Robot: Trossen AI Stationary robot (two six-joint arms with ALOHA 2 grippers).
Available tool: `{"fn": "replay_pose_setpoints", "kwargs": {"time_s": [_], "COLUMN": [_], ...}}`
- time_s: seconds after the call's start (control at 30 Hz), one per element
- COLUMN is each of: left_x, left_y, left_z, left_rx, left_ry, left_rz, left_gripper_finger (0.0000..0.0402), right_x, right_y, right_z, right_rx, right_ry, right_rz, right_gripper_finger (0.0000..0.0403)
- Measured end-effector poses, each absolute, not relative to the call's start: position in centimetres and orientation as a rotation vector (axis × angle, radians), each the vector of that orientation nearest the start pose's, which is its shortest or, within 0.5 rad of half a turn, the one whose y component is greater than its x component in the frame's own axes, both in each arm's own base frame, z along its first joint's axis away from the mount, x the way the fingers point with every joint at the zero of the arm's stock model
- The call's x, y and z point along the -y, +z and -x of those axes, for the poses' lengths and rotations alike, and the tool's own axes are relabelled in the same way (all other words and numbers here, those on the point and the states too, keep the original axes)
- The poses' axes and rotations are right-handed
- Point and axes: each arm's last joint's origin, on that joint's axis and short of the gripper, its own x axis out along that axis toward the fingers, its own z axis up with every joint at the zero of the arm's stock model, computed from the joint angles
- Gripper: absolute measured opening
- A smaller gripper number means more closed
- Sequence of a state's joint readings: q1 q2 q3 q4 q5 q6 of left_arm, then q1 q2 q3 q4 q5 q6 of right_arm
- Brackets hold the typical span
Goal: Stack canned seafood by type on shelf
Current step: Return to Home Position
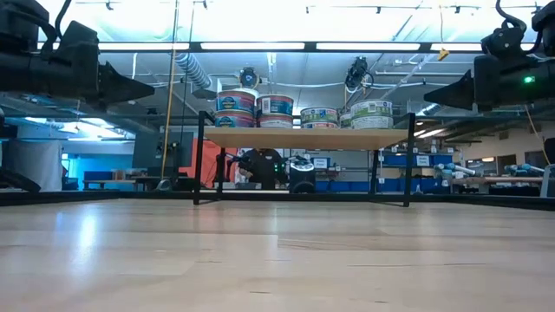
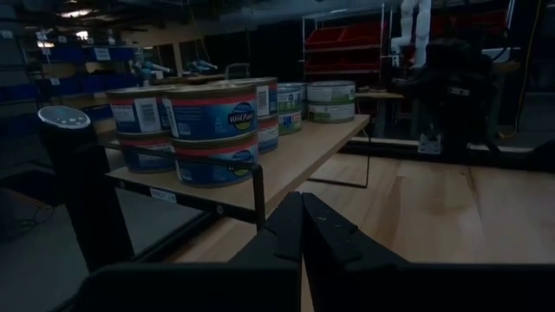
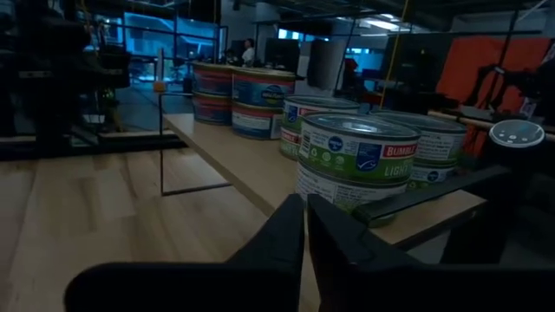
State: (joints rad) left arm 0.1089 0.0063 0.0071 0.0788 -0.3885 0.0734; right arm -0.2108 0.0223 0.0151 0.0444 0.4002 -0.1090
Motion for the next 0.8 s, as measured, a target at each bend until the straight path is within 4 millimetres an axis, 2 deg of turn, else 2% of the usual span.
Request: {"fn": "replay_pose_setpoints", "kwargs": {"time_s": [0.8], "left_x": [-2.12], "left_y": [17.33], "left_z": [-9.34], "left_rx": [0.066], "left_ry": [0.500], "left_rz": [-0.060], "left_gripper_finger": [0.0005], "right_x": [3.10], "right_y": [17.13], "right_z": [-9.14], "right_rx": [0.005], "right_ry": [-0.611], "right_rz": [0.101], "right_gripper_finger": [0.0034]}}
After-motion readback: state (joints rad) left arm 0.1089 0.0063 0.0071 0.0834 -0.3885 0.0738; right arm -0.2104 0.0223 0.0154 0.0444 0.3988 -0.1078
